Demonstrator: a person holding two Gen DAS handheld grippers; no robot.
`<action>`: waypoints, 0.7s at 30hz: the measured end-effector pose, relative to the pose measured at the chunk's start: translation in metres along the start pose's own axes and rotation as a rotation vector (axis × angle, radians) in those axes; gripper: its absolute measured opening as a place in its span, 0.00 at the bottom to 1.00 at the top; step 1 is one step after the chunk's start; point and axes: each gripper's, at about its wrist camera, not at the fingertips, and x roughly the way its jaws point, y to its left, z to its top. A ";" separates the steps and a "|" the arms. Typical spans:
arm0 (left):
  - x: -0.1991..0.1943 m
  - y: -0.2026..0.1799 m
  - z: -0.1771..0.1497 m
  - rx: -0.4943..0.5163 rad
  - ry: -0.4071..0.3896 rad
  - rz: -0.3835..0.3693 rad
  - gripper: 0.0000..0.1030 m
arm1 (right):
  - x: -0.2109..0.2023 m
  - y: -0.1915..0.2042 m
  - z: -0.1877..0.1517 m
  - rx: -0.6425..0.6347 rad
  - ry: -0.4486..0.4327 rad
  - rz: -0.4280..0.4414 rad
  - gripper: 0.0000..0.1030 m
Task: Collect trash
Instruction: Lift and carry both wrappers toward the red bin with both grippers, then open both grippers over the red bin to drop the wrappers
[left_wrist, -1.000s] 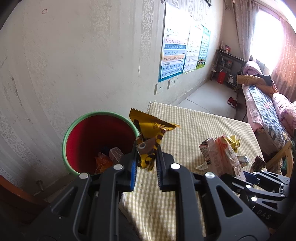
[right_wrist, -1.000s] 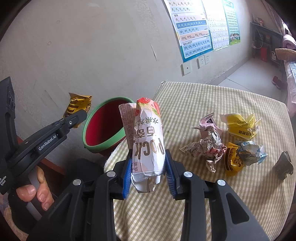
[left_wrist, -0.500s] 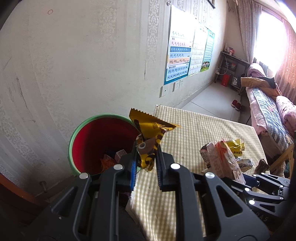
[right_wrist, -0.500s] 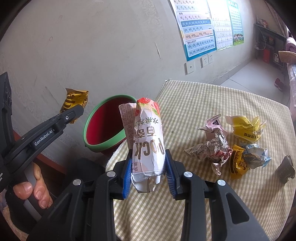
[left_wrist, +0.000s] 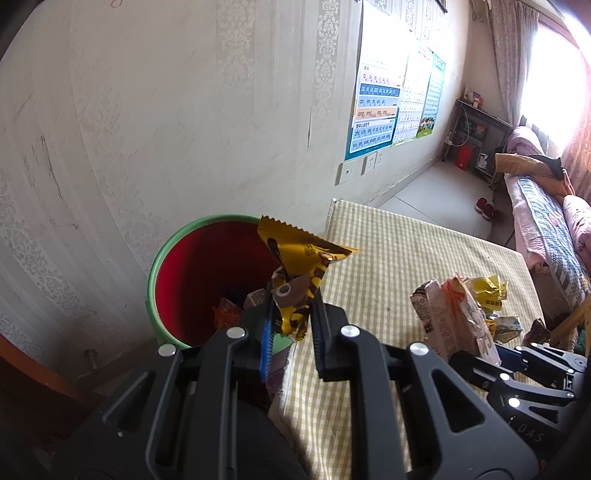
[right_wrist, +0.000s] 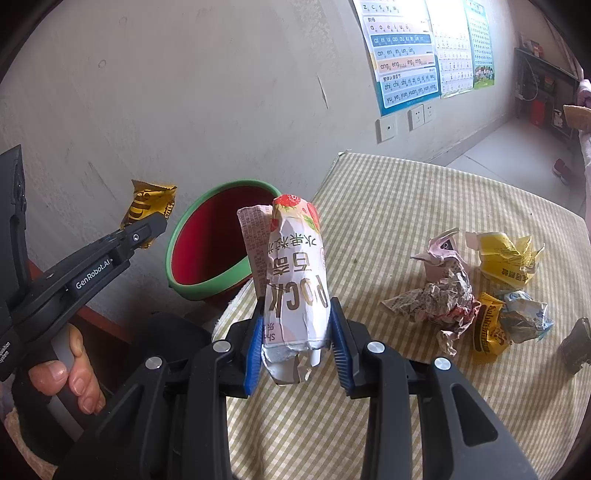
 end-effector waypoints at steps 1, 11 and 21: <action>0.001 0.001 0.000 -0.002 0.002 0.001 0.16 | 0.001 0.000 0.001 0.000 0.001 0.000 0.32; 0.003 0.006 0.000 -0.008 0.005 0.005 0.16 | 0.009 0.004 0.000 -0.003 0.013 0.002 0.32; 0.019 0.017 0.001 -0.022 0.024 0.039 0.16 | 0.026 0.006 0.007 -0.008 0.028 -0.003 0.32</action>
